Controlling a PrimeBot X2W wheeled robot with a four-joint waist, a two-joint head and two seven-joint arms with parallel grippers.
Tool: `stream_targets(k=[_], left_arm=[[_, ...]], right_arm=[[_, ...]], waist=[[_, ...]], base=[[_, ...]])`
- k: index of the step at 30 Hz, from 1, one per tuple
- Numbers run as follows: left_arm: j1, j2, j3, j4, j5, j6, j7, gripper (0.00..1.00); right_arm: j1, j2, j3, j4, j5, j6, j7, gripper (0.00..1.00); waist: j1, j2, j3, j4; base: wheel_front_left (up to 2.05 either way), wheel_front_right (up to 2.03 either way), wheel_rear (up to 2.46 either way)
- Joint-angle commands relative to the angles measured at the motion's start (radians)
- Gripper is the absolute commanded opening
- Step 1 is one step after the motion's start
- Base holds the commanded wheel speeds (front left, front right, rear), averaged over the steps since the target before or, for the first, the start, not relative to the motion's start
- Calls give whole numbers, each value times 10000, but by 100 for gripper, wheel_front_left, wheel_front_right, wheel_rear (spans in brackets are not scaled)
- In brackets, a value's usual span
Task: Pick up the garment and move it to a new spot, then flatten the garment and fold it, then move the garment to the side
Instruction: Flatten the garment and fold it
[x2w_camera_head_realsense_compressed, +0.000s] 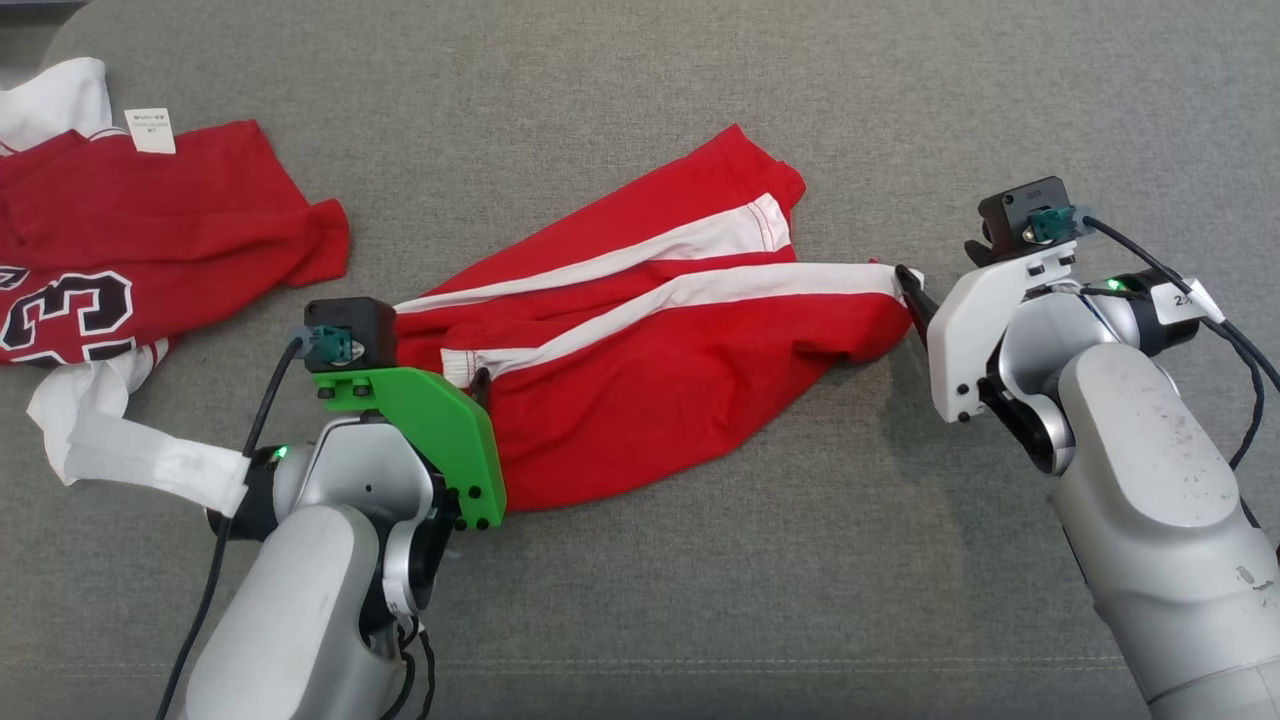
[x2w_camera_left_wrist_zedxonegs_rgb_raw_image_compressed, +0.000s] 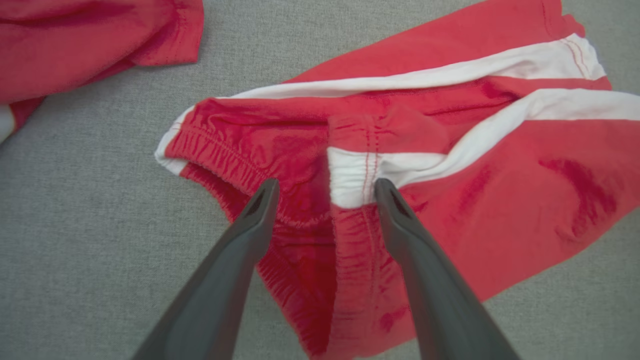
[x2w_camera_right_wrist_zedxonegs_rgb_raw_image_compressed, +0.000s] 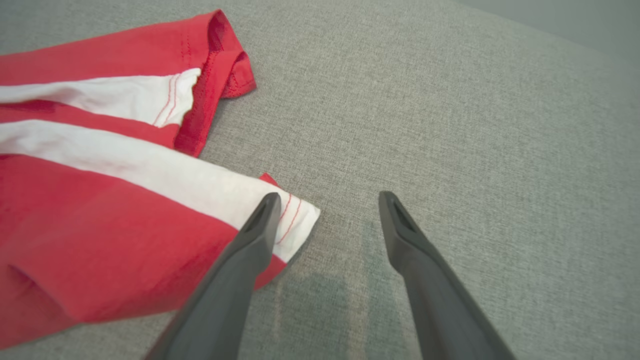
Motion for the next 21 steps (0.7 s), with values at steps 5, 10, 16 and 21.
stream_targets(k=[5, 10, 16, 21], left_arm=[[-352, -48, -40, 180, -82, -82, -9, 40], [-434, -20, -99, 159, -108, -194, -152, 0], [-468, -72, -183, 176, -108, -250, -247, 0], [-490, -105, -225, 264, -161, -269, -293, 0]], right_arm=[[-210, 88, 282, 287, 168, -14, -111, 100], [-152, 40, 450, 399, 327, -14, -58, 100], [-269, -39, 415, 519, 500, -14, 36, 100], [-241, 103, 107, 421, 554, -14, 145, 100]], waist=[[-1, -1, 144, -50], [-1, -1, 262, -26], [-1, -1, 402, 56], [-1, -1, 416, 92]], base=[[0, 0, 0], [0, 0, 0], [0, 0, 0], [0, 0, 0]])
